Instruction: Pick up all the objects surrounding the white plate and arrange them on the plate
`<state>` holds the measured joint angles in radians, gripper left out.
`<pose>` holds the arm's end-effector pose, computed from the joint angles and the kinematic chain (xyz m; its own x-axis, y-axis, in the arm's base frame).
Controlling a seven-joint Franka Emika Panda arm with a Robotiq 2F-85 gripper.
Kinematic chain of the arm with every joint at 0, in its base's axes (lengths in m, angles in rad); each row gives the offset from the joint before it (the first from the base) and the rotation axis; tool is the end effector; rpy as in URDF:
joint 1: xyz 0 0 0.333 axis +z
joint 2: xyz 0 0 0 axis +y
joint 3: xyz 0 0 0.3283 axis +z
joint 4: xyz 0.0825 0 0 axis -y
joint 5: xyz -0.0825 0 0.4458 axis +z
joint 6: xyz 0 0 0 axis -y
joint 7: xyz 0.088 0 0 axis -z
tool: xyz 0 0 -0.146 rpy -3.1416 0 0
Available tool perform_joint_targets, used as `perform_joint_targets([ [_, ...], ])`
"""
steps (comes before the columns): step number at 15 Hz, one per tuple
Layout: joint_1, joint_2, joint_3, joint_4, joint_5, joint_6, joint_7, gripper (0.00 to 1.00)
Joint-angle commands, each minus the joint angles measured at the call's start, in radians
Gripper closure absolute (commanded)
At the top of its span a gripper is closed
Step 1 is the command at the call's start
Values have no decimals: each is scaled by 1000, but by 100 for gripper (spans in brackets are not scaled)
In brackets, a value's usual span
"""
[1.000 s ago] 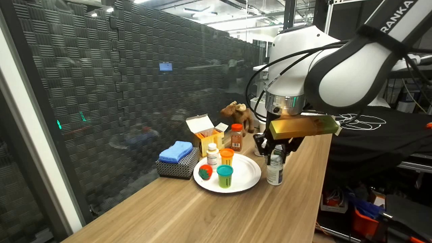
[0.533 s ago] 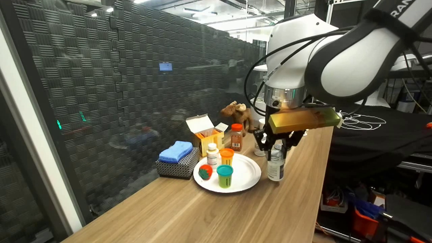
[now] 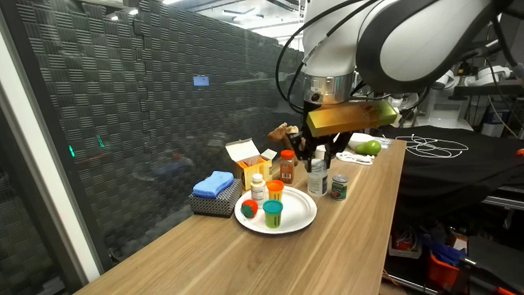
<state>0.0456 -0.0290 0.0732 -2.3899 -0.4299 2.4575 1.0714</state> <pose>0.5459 0.0549 0.2696 0.7838 -0.5537 0.2812 -0.5980 -0.7951 0.1010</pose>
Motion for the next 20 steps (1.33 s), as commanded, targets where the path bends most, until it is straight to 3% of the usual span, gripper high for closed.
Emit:
perform_joint_targets([
  [1,2,114,-6,88,-4,27,-3,81],
  [9,45,297,-61,187,53,136,-4,81],
  [20,108,308,-69,202,142,168,-64,81],
])
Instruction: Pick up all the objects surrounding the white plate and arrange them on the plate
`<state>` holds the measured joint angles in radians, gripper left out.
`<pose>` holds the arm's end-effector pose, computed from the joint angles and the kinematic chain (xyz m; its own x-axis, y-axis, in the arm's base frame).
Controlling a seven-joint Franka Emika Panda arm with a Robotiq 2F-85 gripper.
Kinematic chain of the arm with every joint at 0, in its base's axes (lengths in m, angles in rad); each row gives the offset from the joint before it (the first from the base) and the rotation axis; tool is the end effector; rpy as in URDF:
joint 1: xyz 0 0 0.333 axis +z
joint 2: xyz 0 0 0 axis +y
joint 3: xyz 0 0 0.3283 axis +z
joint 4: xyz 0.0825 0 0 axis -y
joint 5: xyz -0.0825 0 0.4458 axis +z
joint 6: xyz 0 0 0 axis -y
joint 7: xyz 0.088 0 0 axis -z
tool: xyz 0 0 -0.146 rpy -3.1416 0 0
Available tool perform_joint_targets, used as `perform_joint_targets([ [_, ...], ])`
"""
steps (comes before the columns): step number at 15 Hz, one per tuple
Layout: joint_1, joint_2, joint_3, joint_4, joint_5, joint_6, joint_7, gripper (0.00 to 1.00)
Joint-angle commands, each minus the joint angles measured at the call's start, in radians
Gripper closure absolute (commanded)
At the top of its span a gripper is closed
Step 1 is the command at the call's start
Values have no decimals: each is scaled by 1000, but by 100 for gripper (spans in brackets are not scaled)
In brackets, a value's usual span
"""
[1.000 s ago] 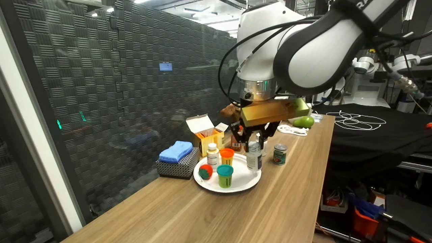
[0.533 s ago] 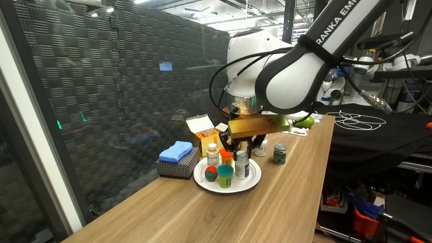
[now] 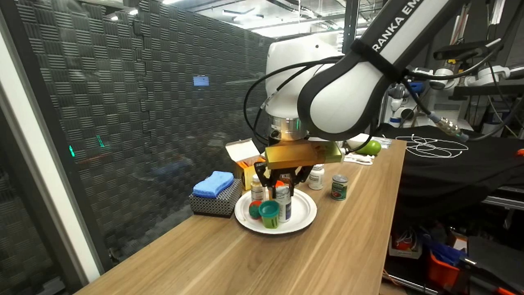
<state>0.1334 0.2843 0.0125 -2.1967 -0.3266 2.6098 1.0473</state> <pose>0.6092 0.0903 0.1901 0.7888 -0.5746 0.2183 -0.5904 -0.8071 0.0089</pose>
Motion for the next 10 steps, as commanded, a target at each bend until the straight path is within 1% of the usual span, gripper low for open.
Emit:
perform_joint_targets([
  [1,26,-3,-12,11,38,17,-37,81],
  [4,50,16,-40,30,-2,5,16,81],
  [7,75,40,-86,52,-52,-12,77,81],
  [9,75,55,-98,68,-47,-5,90,81],
  [10,68,61,-94,77,-25,-4,75,81],
])
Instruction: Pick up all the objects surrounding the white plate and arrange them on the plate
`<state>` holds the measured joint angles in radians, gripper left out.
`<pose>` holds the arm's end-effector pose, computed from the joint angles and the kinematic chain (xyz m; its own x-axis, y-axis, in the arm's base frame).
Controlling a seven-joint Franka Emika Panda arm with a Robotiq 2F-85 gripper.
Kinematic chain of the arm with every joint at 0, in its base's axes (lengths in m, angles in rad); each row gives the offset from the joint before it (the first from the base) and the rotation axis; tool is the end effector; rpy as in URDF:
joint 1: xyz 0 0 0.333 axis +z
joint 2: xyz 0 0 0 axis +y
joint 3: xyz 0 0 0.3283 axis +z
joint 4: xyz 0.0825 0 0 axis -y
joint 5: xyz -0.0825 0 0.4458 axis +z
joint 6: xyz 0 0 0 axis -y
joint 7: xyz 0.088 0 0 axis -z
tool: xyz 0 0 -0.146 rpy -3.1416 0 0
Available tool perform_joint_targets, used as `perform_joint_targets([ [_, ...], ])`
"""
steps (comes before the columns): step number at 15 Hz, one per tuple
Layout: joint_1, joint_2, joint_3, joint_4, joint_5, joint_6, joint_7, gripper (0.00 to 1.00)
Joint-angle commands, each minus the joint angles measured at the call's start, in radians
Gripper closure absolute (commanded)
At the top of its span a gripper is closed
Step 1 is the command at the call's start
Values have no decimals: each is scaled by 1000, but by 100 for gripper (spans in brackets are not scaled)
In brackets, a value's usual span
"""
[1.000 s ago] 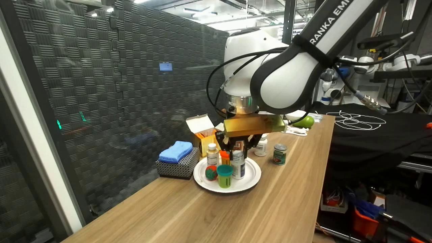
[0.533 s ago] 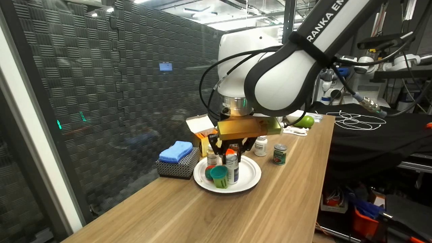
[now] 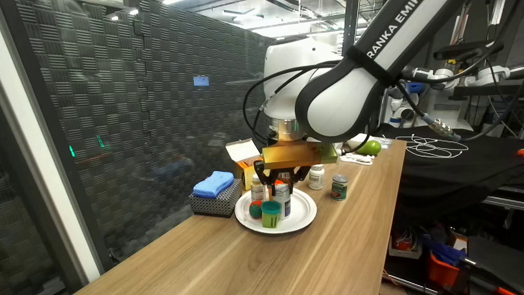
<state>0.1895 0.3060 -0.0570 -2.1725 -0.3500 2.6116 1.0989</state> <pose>0.6181 0.0823 0.1878 0.7603 -0.6011 0.2460 -0.6237 -0.7815 0.0179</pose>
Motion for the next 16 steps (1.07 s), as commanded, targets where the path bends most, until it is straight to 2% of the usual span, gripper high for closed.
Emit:
perform_joint_targets([
  [1,9,44,-23,61,8,-4,15,81],
  [7,2,71,-14,103,55,5,-12,81],
  [11,14,85,-25,121,44,0,0,81],
  [12,16,84,-28,120,37,0,2,31],
  [13,14,79,-25,114,44,1,-3,30],
  [16,21,50,-34,88,27,8,12,8],
])
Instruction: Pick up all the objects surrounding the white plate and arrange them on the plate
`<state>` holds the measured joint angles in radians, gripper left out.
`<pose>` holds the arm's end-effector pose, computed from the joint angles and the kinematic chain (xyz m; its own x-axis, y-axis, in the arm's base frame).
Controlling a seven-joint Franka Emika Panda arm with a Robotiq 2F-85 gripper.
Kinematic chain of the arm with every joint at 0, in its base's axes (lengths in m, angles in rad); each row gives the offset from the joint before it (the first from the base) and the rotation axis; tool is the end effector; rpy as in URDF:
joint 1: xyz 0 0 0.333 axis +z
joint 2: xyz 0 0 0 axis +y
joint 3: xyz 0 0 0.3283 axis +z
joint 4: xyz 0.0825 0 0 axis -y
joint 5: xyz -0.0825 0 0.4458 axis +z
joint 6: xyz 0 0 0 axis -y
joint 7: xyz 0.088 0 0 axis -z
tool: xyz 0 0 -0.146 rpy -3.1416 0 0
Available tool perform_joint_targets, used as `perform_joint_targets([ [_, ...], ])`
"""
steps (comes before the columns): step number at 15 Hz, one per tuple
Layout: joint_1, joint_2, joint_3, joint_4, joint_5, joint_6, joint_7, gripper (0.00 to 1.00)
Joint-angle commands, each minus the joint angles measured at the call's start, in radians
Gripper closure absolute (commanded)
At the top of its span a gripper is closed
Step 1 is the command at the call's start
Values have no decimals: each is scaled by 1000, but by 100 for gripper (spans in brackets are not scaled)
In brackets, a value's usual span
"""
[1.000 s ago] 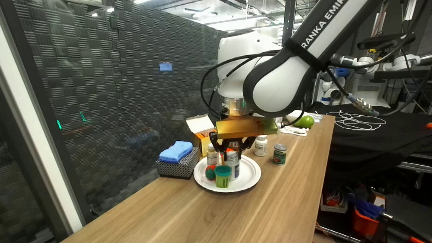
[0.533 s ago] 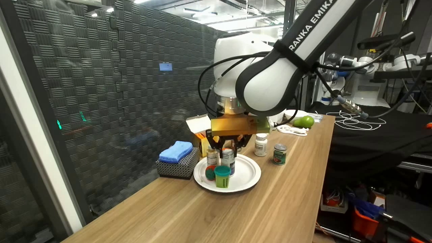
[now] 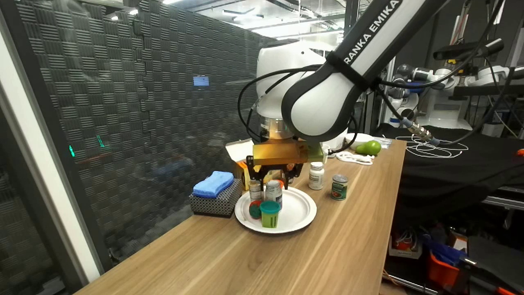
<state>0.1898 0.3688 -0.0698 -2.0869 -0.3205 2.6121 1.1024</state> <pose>0.6465 0.0780 0.1867 0.7322 -0.6318 0.2545 -0.6517 -0.7584 -0.0078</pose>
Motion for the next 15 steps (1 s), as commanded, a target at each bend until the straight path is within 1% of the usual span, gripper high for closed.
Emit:
perform_joint_targets([
  [1,26,-32,-27,-13,-11,9,18,1],
  [5,53,-115,-75,-80,-95,2,92,0],
  [8,48,-180,-103,-133,-184,-8,181,0],
  [11,18,-236,-113,-183,-268,-28,276,0],
  [13,-12,-246,-111,-189,-319,-31,340,0],
  [15,-48,-229,-99,-169,-332,-32,359,0],
])
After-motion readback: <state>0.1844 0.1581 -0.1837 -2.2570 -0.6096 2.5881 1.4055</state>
